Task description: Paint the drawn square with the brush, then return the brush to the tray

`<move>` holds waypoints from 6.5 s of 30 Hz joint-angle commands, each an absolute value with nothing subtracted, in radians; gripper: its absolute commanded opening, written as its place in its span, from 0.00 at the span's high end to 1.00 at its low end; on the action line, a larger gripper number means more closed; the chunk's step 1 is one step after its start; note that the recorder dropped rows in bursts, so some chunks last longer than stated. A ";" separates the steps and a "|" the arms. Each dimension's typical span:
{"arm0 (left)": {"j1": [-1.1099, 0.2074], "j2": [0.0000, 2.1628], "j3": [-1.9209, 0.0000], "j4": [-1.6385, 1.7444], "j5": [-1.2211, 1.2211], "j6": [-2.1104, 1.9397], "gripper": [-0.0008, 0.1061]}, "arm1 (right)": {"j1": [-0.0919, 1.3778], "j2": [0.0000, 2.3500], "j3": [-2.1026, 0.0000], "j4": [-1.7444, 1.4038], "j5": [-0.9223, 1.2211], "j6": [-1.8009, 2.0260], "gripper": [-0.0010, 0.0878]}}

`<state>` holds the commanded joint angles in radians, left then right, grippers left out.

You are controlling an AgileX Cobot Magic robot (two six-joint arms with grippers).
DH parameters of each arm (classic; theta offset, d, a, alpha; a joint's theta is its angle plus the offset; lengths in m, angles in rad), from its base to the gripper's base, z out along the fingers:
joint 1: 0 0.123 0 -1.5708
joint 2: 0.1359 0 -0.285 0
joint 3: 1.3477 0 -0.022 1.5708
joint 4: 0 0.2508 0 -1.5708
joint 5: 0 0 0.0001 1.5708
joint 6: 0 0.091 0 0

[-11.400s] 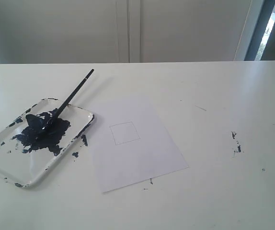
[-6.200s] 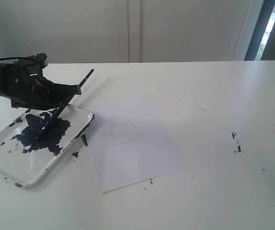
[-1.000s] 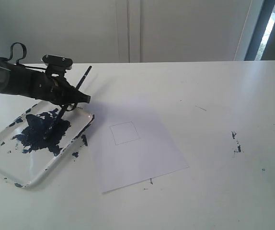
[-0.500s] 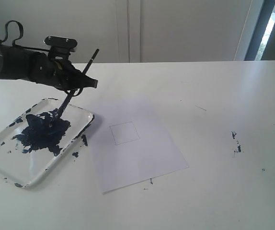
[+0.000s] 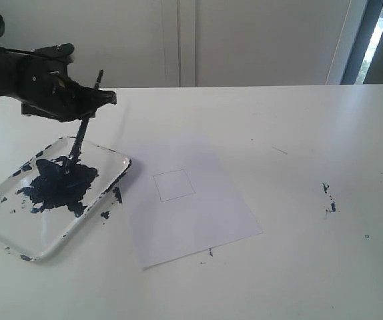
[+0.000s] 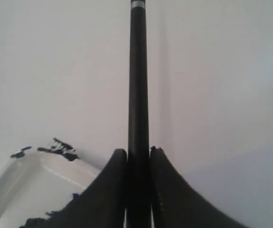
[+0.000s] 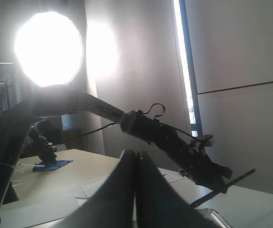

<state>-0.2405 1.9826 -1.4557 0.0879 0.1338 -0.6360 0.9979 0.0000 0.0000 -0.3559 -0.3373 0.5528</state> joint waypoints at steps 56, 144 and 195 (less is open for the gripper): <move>-0.192 2.152 -1.456 0.503 1.080 -2.113 0.99 | 0.998 0.000 0.000 -0.356 -0.337 0.553 0.99; -0.563 0.901 -0.820 0.866 1.221 -1.716 0.95 | 0.998 0.000 0.000 -0.356 -0.337 0.553 0.99; -0.396 0.147 -0.036 0.742 0.407 -1.465 0.95 | 0.998 0.000 0.000 -0.356 -0.337 0.553 0.99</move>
